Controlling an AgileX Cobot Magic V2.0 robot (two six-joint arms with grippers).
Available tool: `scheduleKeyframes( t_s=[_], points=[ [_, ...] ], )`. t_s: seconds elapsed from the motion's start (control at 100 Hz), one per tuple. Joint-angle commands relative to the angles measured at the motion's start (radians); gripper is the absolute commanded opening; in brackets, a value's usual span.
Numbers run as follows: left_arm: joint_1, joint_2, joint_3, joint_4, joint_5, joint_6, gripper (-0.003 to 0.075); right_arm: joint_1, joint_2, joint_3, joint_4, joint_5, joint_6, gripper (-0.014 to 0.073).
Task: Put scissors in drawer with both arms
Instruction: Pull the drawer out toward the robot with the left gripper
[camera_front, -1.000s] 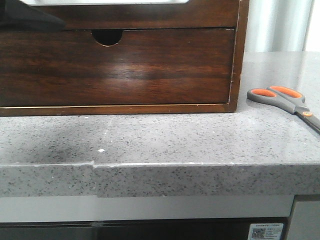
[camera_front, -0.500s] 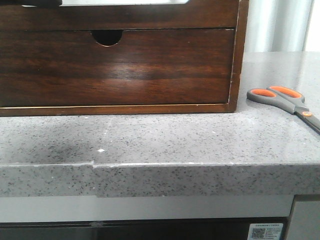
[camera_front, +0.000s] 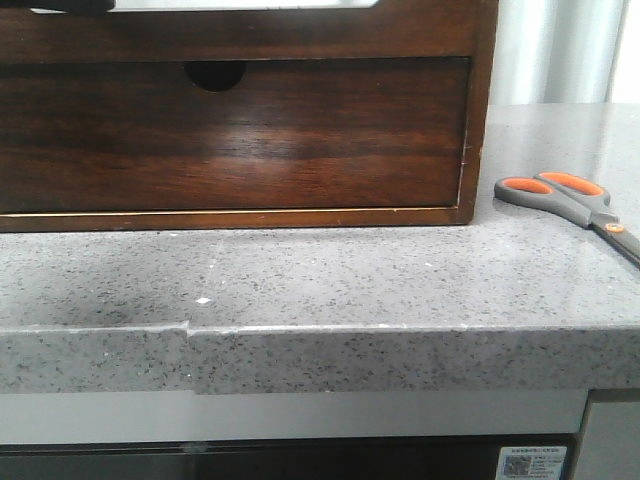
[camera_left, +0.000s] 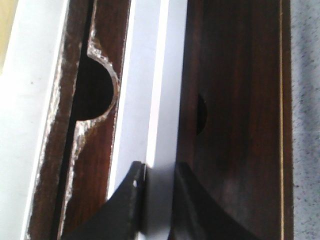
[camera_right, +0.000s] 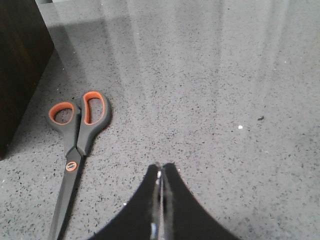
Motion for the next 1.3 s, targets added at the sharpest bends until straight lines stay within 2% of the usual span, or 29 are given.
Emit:
scheduleKeyframes(
  t_s=[0.0,0.72,0.9,1.22,1.29],
  points=[
    [-0.027,-0.052,-0.024,-0.033,-0.02,-0.025,-0.0022,0.004,0.017,-0.029,0.002,-0.059,-0.006,-0.0061],
    [-0.2,-0.413,0.161,-0.09,-0.027,-0.025,-0.0022,0.004,0.017,-0.029,0.002,-0.05,-0.006,-0.0061],
    [-0.231,-0.433,0.194,-0.114,-0.077,-0.025,-0.0022,0.004,0.017,-0.029,0.002,-0.045,-0.006,-0.0061],
    [-0.236,-0.433,0.219,-0.116,-0.077,-0.025,-0.002,0.004,0.017,-0.029,0.002,-0.038,-0.006,-0.0061],
    [-0.236,-0.433,0.219,-0.116,-0.07,-0.025,0.0002,0.004,0.017,-0.029,0.002,-0.038,-0.006,-0.0061]
  ],
)
